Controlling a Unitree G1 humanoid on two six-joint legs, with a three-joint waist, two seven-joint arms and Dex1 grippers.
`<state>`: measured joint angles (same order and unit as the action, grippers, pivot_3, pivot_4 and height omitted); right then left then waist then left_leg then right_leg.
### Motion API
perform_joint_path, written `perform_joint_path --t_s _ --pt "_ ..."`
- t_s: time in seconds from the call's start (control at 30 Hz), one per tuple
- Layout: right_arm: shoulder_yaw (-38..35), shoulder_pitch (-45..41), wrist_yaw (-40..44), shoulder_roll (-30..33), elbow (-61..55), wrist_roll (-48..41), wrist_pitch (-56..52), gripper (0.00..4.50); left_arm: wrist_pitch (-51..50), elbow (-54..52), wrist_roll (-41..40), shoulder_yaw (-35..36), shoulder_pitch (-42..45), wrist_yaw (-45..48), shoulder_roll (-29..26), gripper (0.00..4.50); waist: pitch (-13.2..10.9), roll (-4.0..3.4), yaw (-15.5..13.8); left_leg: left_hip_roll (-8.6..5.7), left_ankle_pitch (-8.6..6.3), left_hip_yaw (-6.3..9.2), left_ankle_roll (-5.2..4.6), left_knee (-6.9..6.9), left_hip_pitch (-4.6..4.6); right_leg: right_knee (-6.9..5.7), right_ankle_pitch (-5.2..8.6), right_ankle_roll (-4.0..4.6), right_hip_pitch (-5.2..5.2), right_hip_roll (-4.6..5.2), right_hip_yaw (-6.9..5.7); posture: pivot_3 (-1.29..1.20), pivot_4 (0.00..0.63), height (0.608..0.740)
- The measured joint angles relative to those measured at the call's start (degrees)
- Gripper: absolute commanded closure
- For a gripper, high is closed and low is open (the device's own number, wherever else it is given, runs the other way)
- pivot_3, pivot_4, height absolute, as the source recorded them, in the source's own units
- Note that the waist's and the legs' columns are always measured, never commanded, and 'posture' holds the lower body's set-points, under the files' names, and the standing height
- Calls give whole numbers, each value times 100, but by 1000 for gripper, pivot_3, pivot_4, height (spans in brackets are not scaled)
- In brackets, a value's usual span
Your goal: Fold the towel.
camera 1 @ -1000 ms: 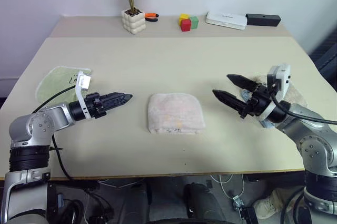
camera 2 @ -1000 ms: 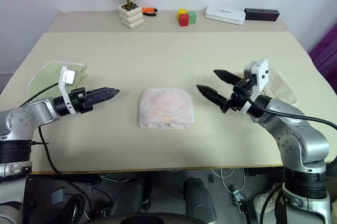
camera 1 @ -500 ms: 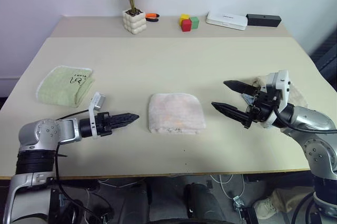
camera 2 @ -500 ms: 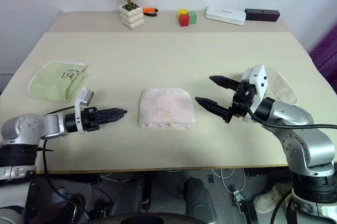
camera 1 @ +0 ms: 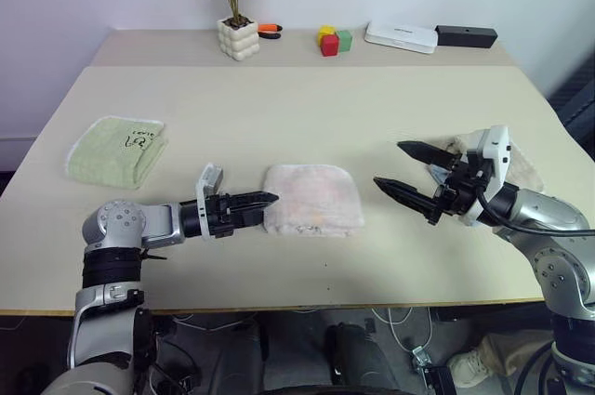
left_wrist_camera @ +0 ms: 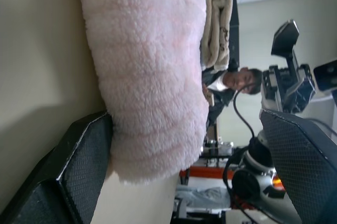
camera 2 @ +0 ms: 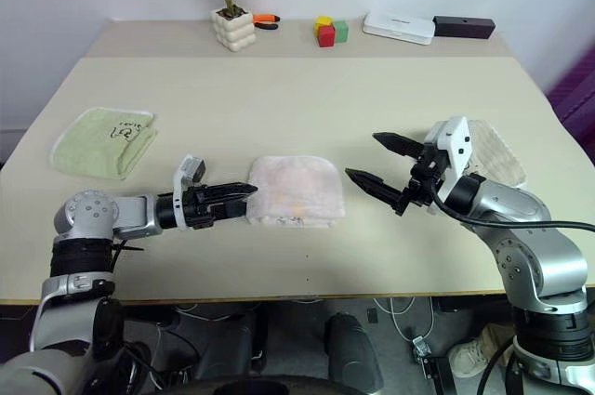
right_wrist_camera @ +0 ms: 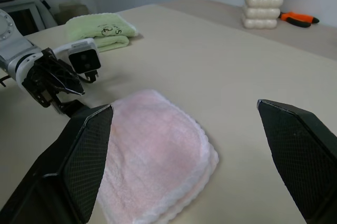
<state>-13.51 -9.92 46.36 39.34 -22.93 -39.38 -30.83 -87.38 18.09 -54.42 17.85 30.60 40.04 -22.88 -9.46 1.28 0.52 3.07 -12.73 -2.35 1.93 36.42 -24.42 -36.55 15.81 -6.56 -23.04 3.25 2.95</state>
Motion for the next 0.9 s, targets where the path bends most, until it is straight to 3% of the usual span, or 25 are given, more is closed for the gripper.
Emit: perform_joint_path --t_s 0.17,0.23,0.3,0.5,0.9 --pt "9 5 -64 0 -1 75 41 46 6 -63 7 39 5 -163 181 0 0 0 -4 -5 0 3 0 6 1 0 1 3 7 5 -1 0 150 740" --pt "9 5 -88 0 -1 86 41 0 4 -56 35 30 23 -202 205 520 0 0 -4 -6 0 5 0 8 2 0 2 3 10 6 -2 0 150 740" --pt "10 5 -100 -1 -1 89 42 0 2 6 127 -16 51 -301 269 1327 0 0 -3 -7 0 6 0 9 2 1 2 3 12 6 -3 0 150 740" --pt "45 38 -102 -2 -5 92 86 0 -116 79 170 -74 172 -301 429 4441 9 -15 -21 -13 0 13 0 11 9 6 5 10 27 12 -9 0 150 740" --pt "-80 390 246 214 -186 -29 89 0 267 -23 189 -41 93 -261 642 4482 18 -30 -123 -20 0 17 0 25 21 17 11 22 49 24 -12 0 150 740"
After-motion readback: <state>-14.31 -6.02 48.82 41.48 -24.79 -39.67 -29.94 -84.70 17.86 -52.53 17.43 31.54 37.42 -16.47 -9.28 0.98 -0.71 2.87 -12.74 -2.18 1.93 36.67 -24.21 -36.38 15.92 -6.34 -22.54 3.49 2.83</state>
